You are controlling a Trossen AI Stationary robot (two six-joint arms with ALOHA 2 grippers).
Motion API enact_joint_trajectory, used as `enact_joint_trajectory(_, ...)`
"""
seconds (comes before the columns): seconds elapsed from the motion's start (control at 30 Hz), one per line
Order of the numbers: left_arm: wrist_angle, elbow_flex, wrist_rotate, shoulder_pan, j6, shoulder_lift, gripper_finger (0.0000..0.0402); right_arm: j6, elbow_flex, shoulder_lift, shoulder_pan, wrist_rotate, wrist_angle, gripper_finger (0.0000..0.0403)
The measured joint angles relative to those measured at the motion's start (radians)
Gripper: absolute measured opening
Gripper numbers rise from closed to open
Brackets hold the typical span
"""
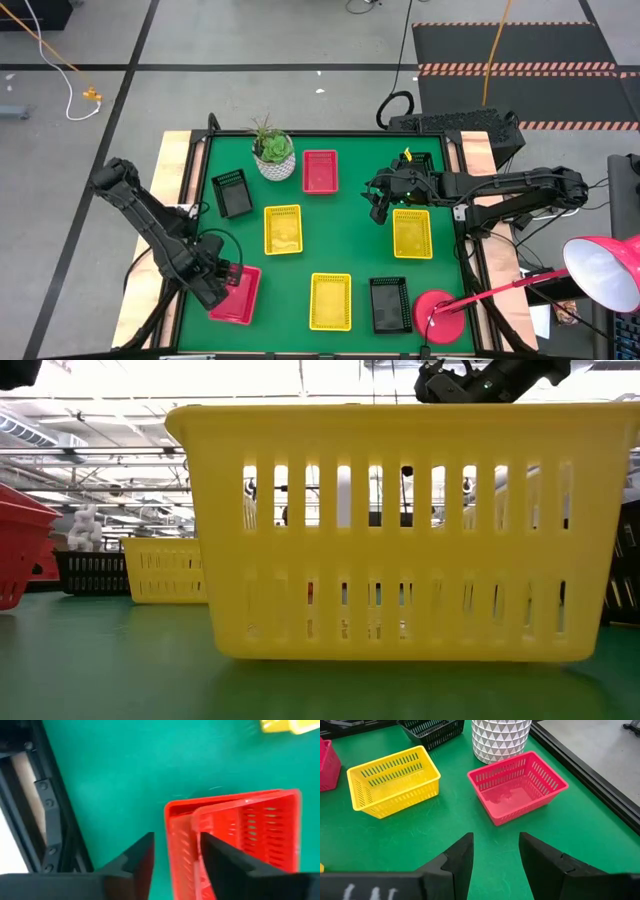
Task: Stack baskets by color
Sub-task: Stack the middle right red bin on top of the bottom left red bin
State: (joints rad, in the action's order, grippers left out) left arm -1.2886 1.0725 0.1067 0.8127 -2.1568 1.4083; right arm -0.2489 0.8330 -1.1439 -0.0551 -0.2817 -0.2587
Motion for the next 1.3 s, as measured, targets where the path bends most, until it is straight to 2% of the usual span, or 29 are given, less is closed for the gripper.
enact_joint_trajectory(0.13, 0.011, -0.04, -0.028, 0.0, -0.011, 0.04, 0.0216, 0.0, 0.0, 0.0, 0.0, 0.0, 0.003, 0.0153)
enact_joint_trajectory(0.27, 0.036, -0.078, -0.031, 0.0, -0.021, 0.059, 0.0231, 0.0, 0.0, 0.0, 0.0, 0.0, 0.003, 0.0153)
enact_joint_trajectory(0.4, 0.037, -0.068, -0.029, -0.001, -0.023, 0.039, 0.0194, 0.001, 0.0, 0.0, 0.0, 0.0, 0.006, 0.0153)
enact_joint_trajectory(0.5, 0.041, -0.068, -0.028, -0.001, -0.027, 0.013, 0.0136, 0.0, 0.0, 0.0, 0.0, 0.0, 0.008, 0.0153)
enact_joint_trajectory(0.63, 0.043, -0.068, 0.006, 0.001, -0.028, -0.013, 0.0038, 0.001, 0.0, 0.0, 0.0, 0.0, 0.008, 0.0153)
enact_joint_trajectory(0.7, 0.05, -0.068, 0.038, 0.001, -0.028, -0.022, 0.0012, 0.002, 0.0, 0.0, 0.0, 0.0, 0.007, 0.0153)
enact_joint_trajectory(0.93, 0.069, -0.068, 0.086, 0.002, -0.025, -0.034, 0.0007, 0.007, 0.0, 0.0, 0.0, 0.0, 0.007, 0.0153)
enact_joint_trajectory(1.13, 0.094, -0.068, 0.101, 0.002, -0.031, -0.034, 0.0021, 0.007, 0.0, 0.0, 0.0, 0.0, 0.007, 0.0153)
enact_joint_trajectory(1.3, 0.16, -0.131, 0.104, 0.002, -0.053, -0.035, 0.0023, 0.006, 0.0, 0.0, 0.0, 0.0, 0.007, 0.0153)
